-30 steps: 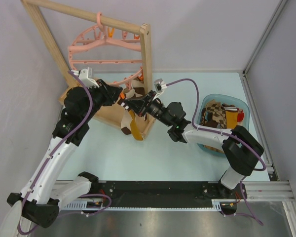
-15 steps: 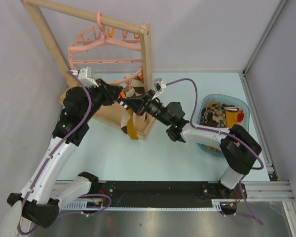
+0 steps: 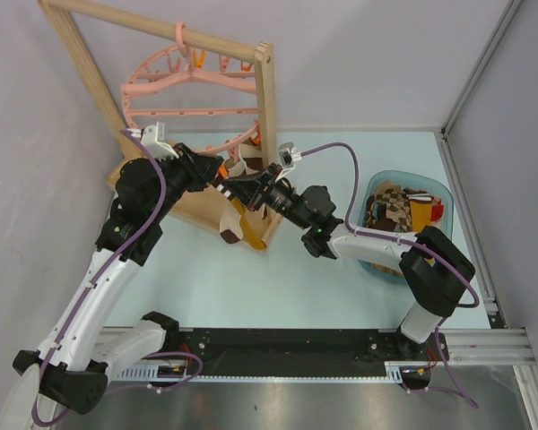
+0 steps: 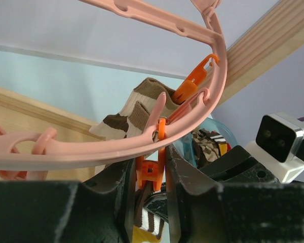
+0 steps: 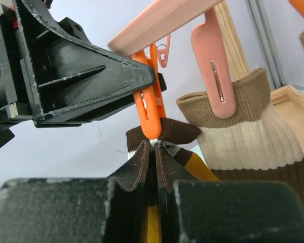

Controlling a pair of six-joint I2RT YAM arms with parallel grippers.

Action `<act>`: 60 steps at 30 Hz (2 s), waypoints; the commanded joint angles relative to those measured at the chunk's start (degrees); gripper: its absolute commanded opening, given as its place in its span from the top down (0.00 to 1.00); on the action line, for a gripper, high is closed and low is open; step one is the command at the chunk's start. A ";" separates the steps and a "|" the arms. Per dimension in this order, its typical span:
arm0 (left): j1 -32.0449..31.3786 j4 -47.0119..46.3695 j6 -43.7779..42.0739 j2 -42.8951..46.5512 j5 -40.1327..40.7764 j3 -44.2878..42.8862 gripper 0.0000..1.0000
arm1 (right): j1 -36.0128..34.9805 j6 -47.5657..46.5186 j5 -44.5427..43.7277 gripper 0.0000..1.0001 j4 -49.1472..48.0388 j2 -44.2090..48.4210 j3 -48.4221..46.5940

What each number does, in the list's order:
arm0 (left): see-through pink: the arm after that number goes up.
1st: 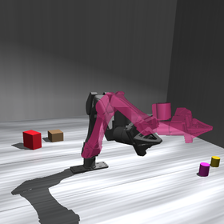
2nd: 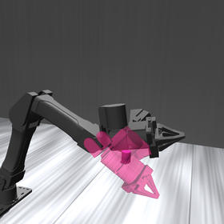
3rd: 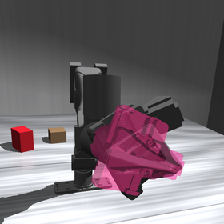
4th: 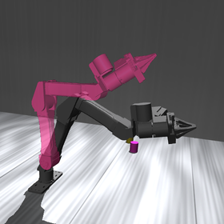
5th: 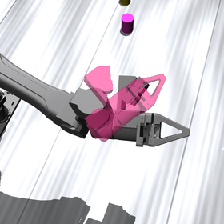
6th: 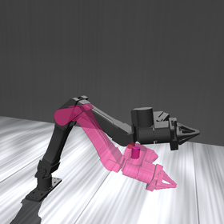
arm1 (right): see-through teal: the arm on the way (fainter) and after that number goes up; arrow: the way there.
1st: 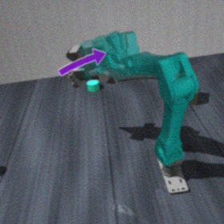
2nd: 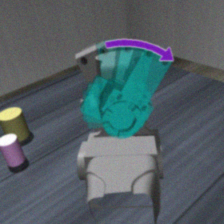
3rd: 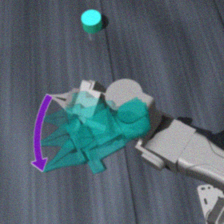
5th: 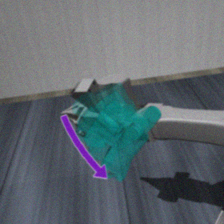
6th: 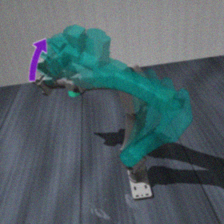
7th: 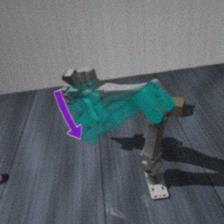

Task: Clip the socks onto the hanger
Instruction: Clamp the sock onto the hanger.

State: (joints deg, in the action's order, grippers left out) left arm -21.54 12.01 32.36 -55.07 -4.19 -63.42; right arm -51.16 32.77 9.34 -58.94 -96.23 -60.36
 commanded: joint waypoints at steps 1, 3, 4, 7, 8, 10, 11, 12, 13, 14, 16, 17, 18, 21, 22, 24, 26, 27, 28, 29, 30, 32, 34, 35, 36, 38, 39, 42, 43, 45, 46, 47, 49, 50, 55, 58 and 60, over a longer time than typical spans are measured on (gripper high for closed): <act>-0.70 -0.15 2.18 0.49 0.58 0.05 1.00 | -1.31 -1.04 -0.38 0.98 -5.40 1.04 -2.75; -0.79 0.03 2.27 0.58 0.76 0.14 1.00 | -1.31 -1.13 -0.47 0.98 -5.84 1.04 -2.75; -0.87 0.03 2.27 0.49 0.50 -0.04 1.00 | -1.31 -1.31 -0.64 0.98 -5.84 1.13 -2.75; -0.96 -0.14 2.01 0.23 -1.52 -0.30 1.00 | -1.23 -2.36 -1.43 0.98 -5.22 1.22 -2.75; -1.05 -0.06 1.75 0.14 -1.79 -0.39 1.00 | -1.31 -2.45 -1.52 0.98 -5.22 1.22 -2.75; -1.14 -0.06 1.66 0.31 -1.97 -0.39 1.00 | -1.23 -2.63 -1.96 0.98 -5.31 1.30 -2.75; -1.14 0.12 1.57 0.49 -1.97 -0.39 1.00 | -1.23 -2.80 -2.05 0.98 -5.48 1.22 -2.75; -1.22 0.12 1.48 0.58 -1.97 -0.39 1.00 | -1.23 -2.89 -2.22 0.98 -5.49 1.30 -2.75; -1.22 0.12 1.39 0.66 -1.88 -0.39 1.00 | -1.23 -3.24 -2.49 0.98 -5.49 1.22 -2.75; -1.14 0.21 1.39 0.75 -1.88 -0.39 1.00 | -1.23 -3.33 -2.58 0.98 -5.40 1.22 -2.75; -1.22 0.29 1.30 1.01 -1.88 -0.48 0.94 | -1.23 -3.42 -2.93 0.98 -5.40 1.22 -2.75; -1.22 0.29 1.30 1.10 -1.88 -0.48 0.91 | -1.05 -3.42 -3.01 0.98 -5.49 1.13 -2.75; -1.14 0.29 1.39 1.10 -1.70 -0.48 0.87 | -1.05 -3.51 -3.19 0.97 -5.49 1.13 -2.75; -1.22 0.29 1.22 1.37 -1.62 -0.48 0.76 | -0.96 -3.59 -3.45 0.97 -5.49 1.13 -2.75; -1.22 0.38 1.13 1.54 -1.44 -0.57 0.73 | -0.88 -3.59 -3.63 0.95 -5.49 1.21 -2.75; -1.22 0.38 1.13 1.54 -1.35 -0.57 0.68 | -0.79 -3.68 -3.72 0.92 -5.49 1.13 -2.75; -1.22 0.38 1.04 1.63 -1.26 -0.65 0.63 | -0.79 -3.68 -4.07 0.89 -5.66 1.13 -2.75; -1.22 0.47 0.87 1.63 -1.26 -0.57 0.59 | -0.79 -3.86 -4.16 0.87 -5.66 1.13 -2.83; -1.14 0.73 0.69 1.72 -1.18 -0.83 0.57 | -0.70 -3.86 -4.25 0.84 -5.66 1.13 -2.84; -1.22 0.82 0.60 1.81 -1.18 -0.83 0.56 | -0.70 -3.86 -4.42 0.82 -5.75 1.04 -2.84; -1.22 1.08 0.43 1.81 -1.18 -0.92 0.52 | -0.61 -3.86 -4.51 0.81 -5.75 1.04 -2.84; -1.14 1.43 0.07 1.89 -1.00 -1.36 0.49 | -0.52 -3.86 -4.60 0.78 -6.10 0.95 -2.84; -1.22 1.70 -0.28 2.16 -0.91 -1.71 0.44 | -0.35 -3.86 -4.51 0.63 -6.28 0.95 -2.84; -1.22 2.05 -0.37 2.42 -0.91 -1.88 0.42 | -0.35 -3.86 -4.51 0.59 -6.36 0.95 -2.84; -1.22 2.23 -0.63 2.51 -0.74 -2.06 0.37 | -0.26 -3.95 -4.34 0.53 -6.19 1.04 -2.84; -1.22 3.01 -0.98 2.95 -0.48 -2.32 0.32 | -0.17 -4.12 -4.25 0.52 -5.75 1.30 -2.84; -1.22 3.54 -1.33 3.12 -0.39 -2.76 0.29 | -0.08 -4.30 -4.07 0.50 -5.14 1.39 -2.84; -1.22 5.74 -2.56 4.00 0.66 -4.16 0.22 | -0.08 -5.44 -4.16 0.48 -3.30 2.01 -2.84; -1.22 6.44 -3.00 4.35 0.93 -4.52 0.20 | -0.08 -6.14 -4.16 0.48 -2.77 2.27 -2.84; -1.14 9.16 -4.49 5.32 1.98 -5.92 0.19 | 0.00 -7.02 -4.42 0.48 -0.93 2.88 -2.84; -1.14 10.22 -5.02 5.58 2.95 -6.45 0.18 | 0.00 -7.54 -4.51 0.48 -0.22 3.15 -2.84; -1.14 11.01 -5.55 6.11 3.39 -6.98 0.18 | 0.00 -8.42 -4.60 0.48 0.40 3.41 -2.84; -1.13 13.56 -7.30 7.43 4.01 -8.21 0.17 | 0.00 -9.39 -4.77 0.45 2.68 4.38 -2.84; -1.14 14.17 -7.83 7.95 5.58 -8.65 0.18 | 0.00 -10.35 -5.03 0.45 3.56 4.73 -2.84; -0.79 19.00 -12.66 9.72 9.54 -10.67 0.15 | -0.08 -14.22 -5.39 0.33 11.55 8.33 -2.75; 1.40 19.45 -15.57 10.15 8.59 -10.59 0.15 | -0.17 -17.30 -4.95 0.28 16.82 10.87 -2.57; 6.21 19.37 -16.62 10.42 3.33 -9.89 0.15 | -0.26 -19.49 -4.86 0.24 20.94 12.37 -2.14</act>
State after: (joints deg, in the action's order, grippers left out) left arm -20.97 29.30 20.49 -44.45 2.92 -72.66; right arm -51.35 19.44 5.17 -45.52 -88.49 -60.88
